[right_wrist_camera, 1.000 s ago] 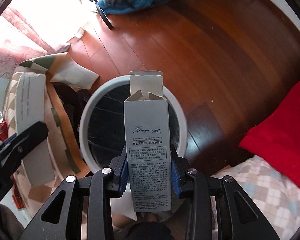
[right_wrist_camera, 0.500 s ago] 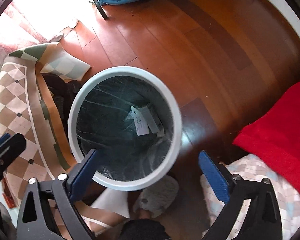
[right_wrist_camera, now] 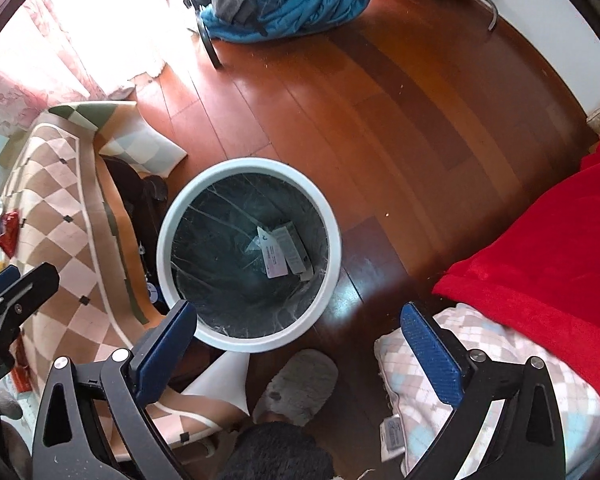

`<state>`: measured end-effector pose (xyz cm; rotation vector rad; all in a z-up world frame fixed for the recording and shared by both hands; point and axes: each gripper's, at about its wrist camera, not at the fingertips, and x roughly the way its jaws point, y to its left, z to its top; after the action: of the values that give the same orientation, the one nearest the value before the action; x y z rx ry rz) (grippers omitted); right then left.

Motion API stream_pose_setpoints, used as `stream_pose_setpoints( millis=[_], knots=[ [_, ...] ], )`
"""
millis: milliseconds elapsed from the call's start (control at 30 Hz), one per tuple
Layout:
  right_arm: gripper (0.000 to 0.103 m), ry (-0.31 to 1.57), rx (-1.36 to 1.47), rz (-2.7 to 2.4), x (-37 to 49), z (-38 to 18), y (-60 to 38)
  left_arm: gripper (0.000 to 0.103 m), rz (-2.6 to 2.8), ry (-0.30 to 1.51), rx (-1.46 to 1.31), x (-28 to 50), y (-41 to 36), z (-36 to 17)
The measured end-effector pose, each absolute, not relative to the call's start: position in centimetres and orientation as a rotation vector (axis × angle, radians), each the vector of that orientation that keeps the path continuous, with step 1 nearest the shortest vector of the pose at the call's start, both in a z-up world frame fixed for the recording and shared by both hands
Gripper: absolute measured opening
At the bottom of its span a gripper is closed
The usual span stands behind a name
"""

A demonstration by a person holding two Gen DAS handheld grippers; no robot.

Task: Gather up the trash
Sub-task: 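Move both empty tools back toward the table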

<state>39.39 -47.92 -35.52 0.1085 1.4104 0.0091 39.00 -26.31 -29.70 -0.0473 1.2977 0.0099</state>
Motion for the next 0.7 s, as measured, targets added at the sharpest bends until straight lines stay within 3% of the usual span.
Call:
stream_pose_setpoints(
  millis=[700],
  knots=[
    [0.103,1.140,0.194,0.105,32.1,-18.7,-43.3,0.096,0.032,1.103,-0.111,31.7,-21.3,-17.6]
  ],
)
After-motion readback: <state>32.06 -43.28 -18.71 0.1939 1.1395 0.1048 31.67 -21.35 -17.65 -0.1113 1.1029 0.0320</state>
